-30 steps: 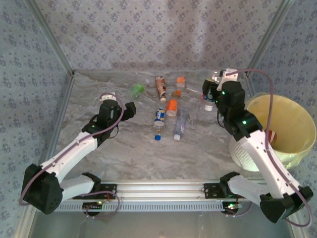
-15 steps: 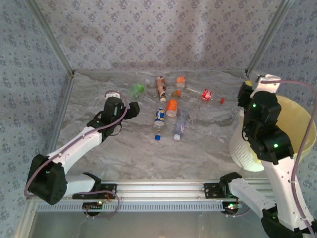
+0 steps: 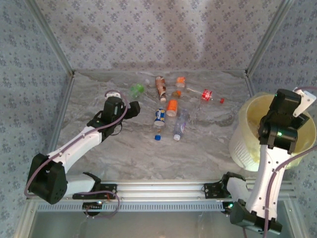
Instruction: Put the plastic bottles in the bin
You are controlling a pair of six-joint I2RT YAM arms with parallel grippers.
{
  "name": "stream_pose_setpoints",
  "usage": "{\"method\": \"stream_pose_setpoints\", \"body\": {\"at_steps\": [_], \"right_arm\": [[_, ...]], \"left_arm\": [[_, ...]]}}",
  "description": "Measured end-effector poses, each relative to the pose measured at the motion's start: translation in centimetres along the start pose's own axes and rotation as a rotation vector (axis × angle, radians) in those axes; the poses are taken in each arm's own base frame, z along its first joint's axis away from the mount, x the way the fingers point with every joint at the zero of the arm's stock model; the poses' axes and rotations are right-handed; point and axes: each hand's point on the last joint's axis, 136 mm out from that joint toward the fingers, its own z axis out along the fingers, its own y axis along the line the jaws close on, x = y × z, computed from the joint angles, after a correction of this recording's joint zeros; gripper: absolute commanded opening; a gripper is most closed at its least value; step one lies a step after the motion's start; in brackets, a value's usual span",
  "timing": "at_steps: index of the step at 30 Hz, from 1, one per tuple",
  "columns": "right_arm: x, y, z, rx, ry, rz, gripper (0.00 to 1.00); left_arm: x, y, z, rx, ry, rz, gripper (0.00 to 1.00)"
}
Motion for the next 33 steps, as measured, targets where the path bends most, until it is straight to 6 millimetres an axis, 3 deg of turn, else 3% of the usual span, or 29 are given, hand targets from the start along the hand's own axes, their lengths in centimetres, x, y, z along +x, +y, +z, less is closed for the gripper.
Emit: {"method": "stream_pose_setpoints", "body": {"at_steps": [11,16,20,23,27,33], "right_arm": [[4.8,-3.9,1.9,0.192,0.072,0.002,0.76],[5.0,-4.3,2.2,0.223,0.071,0.015,0.98],[4.7,-4.3,2.0,0.223,0.062,0.031,1.00],[4.0,-3.7,1.6,0.184,0.049,0.042,1.00],[2.4,-1.1,0.4,0.038,0.017,0.048,1.00],[1.9,1.6,-0.1,-0.080,0.030,0.033,1.00]], "left_arm": [[-1.5,-1.4,0.4,0.020,-0.001,-0.003,0.98],[-1.2,-1.4,0.6,0.022,0.013,-0.004,0.98],[-1.3,-1.5,0.6,0.023,0.010,-0.006,0.98],[-1.1,-1.4,0.7,0.026,0.007,-0.006,0.98],[-0.9,-1.2,0.8,0.017,0.013,-0.015,0.98],[-0.3,-0.3,0.9,-0.024,0.032,-0.016,0.98]]}}
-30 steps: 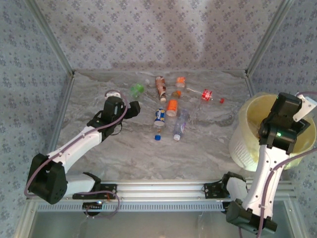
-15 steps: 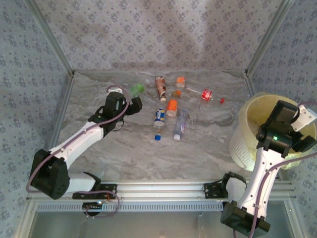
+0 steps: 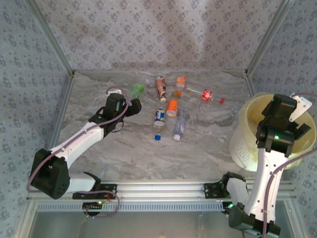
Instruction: Put the plastic bottles in the bin
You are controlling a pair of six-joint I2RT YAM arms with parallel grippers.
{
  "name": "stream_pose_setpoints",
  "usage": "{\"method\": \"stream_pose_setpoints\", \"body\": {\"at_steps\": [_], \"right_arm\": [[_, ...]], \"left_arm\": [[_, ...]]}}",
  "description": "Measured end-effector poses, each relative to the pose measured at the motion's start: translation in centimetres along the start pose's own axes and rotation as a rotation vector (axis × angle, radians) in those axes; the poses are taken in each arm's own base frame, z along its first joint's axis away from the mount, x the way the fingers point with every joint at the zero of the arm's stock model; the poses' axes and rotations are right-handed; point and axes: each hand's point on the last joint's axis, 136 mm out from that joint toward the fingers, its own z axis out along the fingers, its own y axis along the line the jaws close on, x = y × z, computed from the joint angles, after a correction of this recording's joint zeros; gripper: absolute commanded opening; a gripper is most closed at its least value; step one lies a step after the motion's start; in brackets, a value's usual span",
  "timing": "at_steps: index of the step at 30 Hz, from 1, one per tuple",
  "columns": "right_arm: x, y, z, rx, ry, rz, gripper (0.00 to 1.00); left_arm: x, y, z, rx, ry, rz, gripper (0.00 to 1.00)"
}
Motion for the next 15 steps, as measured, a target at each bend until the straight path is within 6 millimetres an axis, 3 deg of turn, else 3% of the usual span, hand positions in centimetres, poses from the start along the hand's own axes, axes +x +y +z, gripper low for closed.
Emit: {"method": "stream_pose_setpoints", "body": {"at_steps": [4,8,15], "right_arm": [[0.3,1.7,-0.4,-0.079,0.025,0.014,1.00],[-0.8,2.1,-1.1,-0.105,0.043,0.063,1.00],[-0.8,7.4,-3.6,-0.390,0.109,0.111,1.00]], "left_arm": [[0.2,0.2,0.0,-0.009,0.009,0.002,0.98],[0.8,0.6,0.0,-0.025,0.030,0.007,0.98],[1.6,-0.2,0.1,-0.004,0.108,0.016,0.98]]}}
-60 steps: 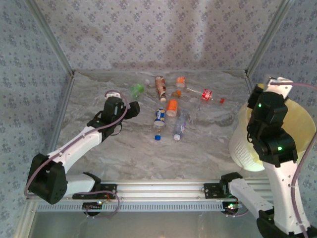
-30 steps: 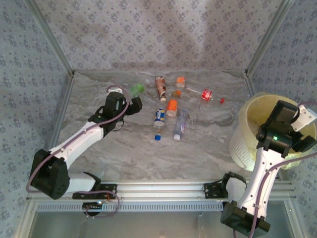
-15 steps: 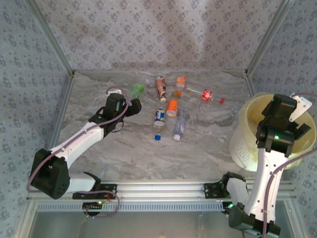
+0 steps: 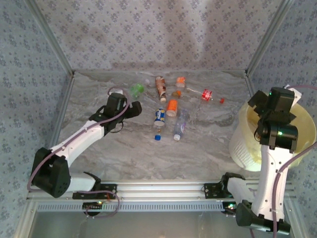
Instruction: Put the plastic bottles in the bin
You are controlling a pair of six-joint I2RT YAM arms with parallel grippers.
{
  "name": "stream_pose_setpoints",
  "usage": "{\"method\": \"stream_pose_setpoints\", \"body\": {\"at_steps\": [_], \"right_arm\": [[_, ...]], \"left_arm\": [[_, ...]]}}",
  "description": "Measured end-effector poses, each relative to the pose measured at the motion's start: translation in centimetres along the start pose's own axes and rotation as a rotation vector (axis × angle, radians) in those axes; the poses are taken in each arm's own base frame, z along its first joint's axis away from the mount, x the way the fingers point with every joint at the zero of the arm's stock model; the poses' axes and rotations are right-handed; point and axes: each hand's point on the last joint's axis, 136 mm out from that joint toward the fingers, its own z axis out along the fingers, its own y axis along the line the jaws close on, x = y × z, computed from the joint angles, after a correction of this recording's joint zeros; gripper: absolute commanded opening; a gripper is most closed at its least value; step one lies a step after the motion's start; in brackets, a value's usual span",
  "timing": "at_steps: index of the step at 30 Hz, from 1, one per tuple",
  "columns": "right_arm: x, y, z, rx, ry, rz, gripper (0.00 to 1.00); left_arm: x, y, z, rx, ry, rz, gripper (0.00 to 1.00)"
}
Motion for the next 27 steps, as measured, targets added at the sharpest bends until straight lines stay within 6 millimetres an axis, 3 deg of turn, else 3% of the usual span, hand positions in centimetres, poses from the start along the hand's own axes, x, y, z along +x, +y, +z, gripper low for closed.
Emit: {"method": "stream_pose_setpoints", "body": {"at_steps": [7,11,15,22,27], "right_arm": [[2.3,9.5,-1.0,-0.358,0.152,-0.064,1.00],[5.1,13.6,-0.6,-0.452,0.262,-0.149,1.00],[8.6,17.7,0.1,-0.507,0.362,-0.242,1.00],[13.4,19.8,3.1,-0.434,0.511,-0.290,1.00],[14.7,20.7,3.2,-0.438,0.538,-0.303,1.00]], "left_arm": [[1.7,-1.1,0.5,0.001,0.104,0.008,0.98],[3.8,-2.3,1.1,-0.002,0.181,0.042,0.98],[6.3,-5.0,2.5,0.012,0.257,0.102,0.98],[10.5,-6.5,4.5,-0.016,0.361,0.150,0.98],[12.7,-7.1,6.1,-0.040,0.416,0.178,0.98]]}}
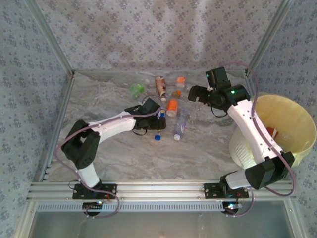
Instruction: Put the plastic bottles in the bin
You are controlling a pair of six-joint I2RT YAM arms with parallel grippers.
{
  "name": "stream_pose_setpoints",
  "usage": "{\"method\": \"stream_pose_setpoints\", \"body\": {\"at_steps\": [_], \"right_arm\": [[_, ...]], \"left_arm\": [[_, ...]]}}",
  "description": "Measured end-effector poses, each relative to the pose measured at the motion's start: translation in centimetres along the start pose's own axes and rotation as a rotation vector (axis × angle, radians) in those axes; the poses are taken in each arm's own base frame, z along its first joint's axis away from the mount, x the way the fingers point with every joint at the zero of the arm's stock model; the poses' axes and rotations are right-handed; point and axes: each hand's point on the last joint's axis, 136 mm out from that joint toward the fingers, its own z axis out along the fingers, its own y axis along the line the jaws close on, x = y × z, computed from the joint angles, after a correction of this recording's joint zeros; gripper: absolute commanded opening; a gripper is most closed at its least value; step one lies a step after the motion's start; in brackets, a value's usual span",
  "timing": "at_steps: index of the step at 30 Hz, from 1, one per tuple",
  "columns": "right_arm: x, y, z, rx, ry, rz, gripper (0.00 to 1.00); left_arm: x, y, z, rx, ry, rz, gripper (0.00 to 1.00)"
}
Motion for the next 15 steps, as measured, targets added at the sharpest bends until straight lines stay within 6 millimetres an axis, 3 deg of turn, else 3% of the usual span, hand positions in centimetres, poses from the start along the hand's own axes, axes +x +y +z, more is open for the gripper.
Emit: {"method": "stream_pose_setpoints", "body": {"at_steps": [15], "right_arm": [[0.2,-0.1,0.4,-0.002,-0.020,-0.001,1.00]], "left_arm": [[1.4,-1.4,4.3,-0.042,0.076,0.067,0.87]]}}
